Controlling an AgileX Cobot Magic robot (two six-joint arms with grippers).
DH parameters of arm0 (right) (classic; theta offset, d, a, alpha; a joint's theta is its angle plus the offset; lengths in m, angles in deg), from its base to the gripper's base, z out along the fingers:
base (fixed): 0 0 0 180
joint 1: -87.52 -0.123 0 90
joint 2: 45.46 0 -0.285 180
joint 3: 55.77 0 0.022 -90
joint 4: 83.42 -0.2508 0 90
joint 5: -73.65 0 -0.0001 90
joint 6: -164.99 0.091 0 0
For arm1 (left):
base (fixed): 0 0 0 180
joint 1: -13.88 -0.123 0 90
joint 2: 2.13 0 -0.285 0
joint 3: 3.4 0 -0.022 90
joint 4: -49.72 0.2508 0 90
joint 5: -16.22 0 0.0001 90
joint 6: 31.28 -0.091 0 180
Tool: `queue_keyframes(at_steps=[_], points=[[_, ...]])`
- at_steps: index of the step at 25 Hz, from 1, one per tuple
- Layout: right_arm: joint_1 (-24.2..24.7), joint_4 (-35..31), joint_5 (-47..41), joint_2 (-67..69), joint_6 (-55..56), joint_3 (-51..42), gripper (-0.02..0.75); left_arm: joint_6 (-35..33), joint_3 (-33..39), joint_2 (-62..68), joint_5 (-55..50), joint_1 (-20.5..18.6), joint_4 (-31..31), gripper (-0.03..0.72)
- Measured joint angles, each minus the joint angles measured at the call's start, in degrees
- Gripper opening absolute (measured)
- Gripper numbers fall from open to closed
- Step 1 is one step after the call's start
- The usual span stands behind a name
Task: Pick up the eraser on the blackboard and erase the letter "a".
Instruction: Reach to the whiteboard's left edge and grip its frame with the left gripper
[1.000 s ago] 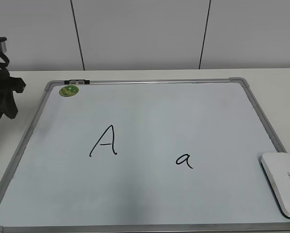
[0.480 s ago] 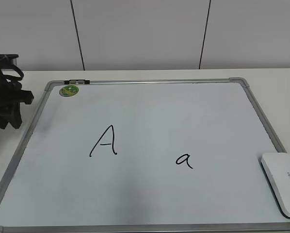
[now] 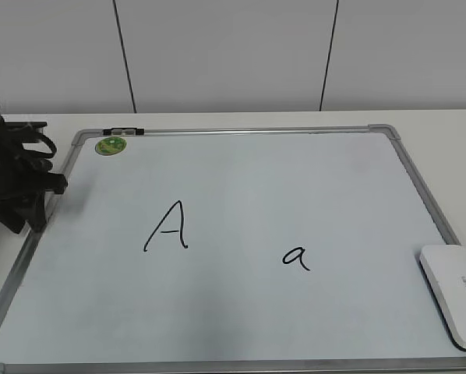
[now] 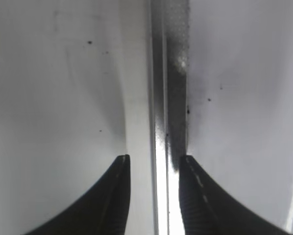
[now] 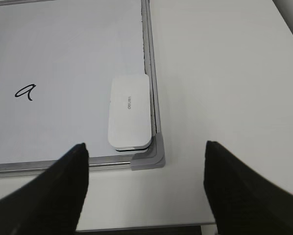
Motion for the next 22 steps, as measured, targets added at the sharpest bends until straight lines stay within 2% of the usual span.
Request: queue_keyframes(at_steps=[16,18,22], points=[[0.00,0.00,0.00,0.00,0.00,0.00,0.545,0.00,-1.05,1.95,1.14,0.00,-1.02,0.241],[0.00,0.00,0.00,0.00,0.00,0.00,0.545,0.00,-1.05,1.95,1.04,0.00,-1.24,0.214],[0.00,0.00,0.00,0.00,0.00,0.00,0.545,0.02,-1.05,1.95,1.04,0.00,-1.84,0.106]])
